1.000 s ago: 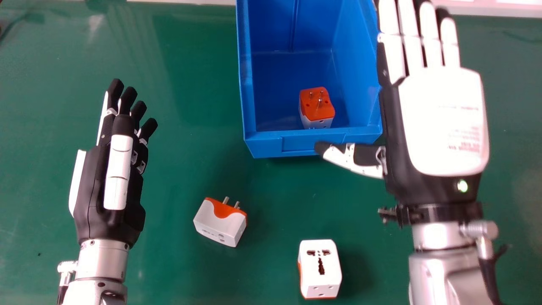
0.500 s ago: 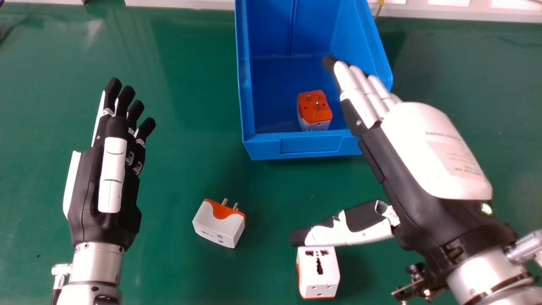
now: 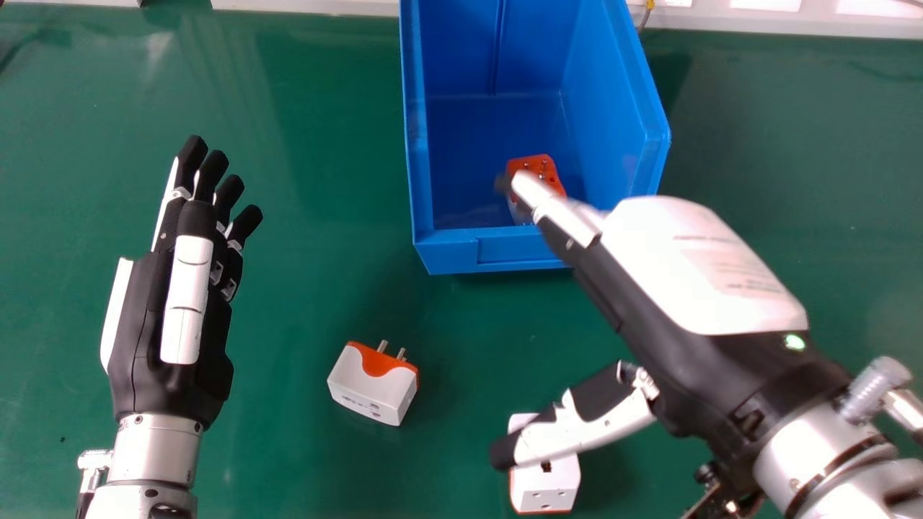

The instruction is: Pick all objects and put in blue box

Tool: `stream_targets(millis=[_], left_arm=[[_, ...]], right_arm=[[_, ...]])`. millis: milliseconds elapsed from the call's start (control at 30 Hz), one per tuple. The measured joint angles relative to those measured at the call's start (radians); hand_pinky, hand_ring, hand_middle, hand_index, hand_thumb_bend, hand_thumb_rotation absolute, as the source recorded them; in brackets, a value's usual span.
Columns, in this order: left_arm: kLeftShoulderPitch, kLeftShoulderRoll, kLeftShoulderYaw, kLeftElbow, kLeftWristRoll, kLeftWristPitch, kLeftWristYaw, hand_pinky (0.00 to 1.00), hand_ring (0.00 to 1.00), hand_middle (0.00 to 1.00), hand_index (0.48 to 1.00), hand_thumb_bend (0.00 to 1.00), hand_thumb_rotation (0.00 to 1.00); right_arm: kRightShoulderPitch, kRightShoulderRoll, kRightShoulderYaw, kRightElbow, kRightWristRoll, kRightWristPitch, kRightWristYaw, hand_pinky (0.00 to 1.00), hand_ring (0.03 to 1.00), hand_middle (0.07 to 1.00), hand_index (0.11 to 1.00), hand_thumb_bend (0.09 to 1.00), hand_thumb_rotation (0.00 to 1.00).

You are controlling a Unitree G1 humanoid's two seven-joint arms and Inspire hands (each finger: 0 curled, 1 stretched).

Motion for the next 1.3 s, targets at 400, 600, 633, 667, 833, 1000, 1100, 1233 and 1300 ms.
stream_targets(millis=[400,600,633,667,833,1000,1100,1233,1300], left_arm=[[-0.001,0.006,0.006,-0.002,-0.003,0.014,-0.012,0.96,0.99,1.0,0.985,0.78,0.8],[-0.005,0.006,0.008,-0.002,-0.003,0.016,-0.011,0.96,0.99,1.0,0.985,0.78,0.8],[-0.006,0.006,0.008,-0.002,-0.003,0.017,-0.011,0.96,0.99,1.0,0.985,0.78,0.8],[-0.006,0.006,0.009,-0.002,-0.003,0.017,-0.011,0.96,0.99,1.0,0.985,0.78,0.8],[-0.014,0.006,0.01,-0.001,-0.003,0.017,-0.011,0.96,0.99,1.0,0.987,0.78,0.81],[-0.021,0.006,0.01,-0.001,0.001,0.018,-0.009,0.96,0.99,1.0,0.987,0.77,0.81],[-0.021,0.005,0.01,-0.001,0.001,0.018,-0.008,0.96,0.99,1.0,0.986,0.77,0.81],[-0.021,0.004,0.01,-0.002,0.002,0.02,0.003,0.96,0.99,0.99,0.985,0.77,0.82],[-0.021,0.003,0.01,-0.002,0.002,0.02,0.009,0.96,0.99,0.99,0.985,0.77,0.82]], right_arm=[[-0.112,0.007,-0.012,0.0,-0.147,-0.048,0.318,0.44,0.592,0.754,0.781,0.87,0.32],[-0.167,0.008,-0.018,0.0,-0.199,-0.063,0.456,0.42,0.57,0.754,0.777,0.872,0.32],[-0.17,0.008,-0.018,0.0,-0.208,-0.063,0.469,0.42,0.579,0.76,0.778,0.883,0.31],[-0.172,0.009,-0.019,0.0,-0.213,-0.064,0.483,0.42,0.579,0.76,0.778,0.883,0.31],[-0.172,0.008,-0.016,0.0,-0.219,-0.074,0.495,0.45,0.619,0.773,0.784,0.897,0.3],[-0.169,0.008,-0.014,0.0,-0.237,-0.08,0.495,0.48,0.662,0.79,0.794,0.911,0.29],[-0.153,0.007,0.002,0.0,-0.239,-0.087,0.492,0.51,0.706,0.813,0.814,0.925,0.28],[-0.091,-0.002,0.069,0.005,-0.327,-0.125,0.423,0.54,0.747,0.837,0.836,0.939,0.27],[-0.068,-0.007,0.104,0.02,-0.38,-0.142,0.381,0.54,0.747,0.837,0.836,0.939,0.27]])
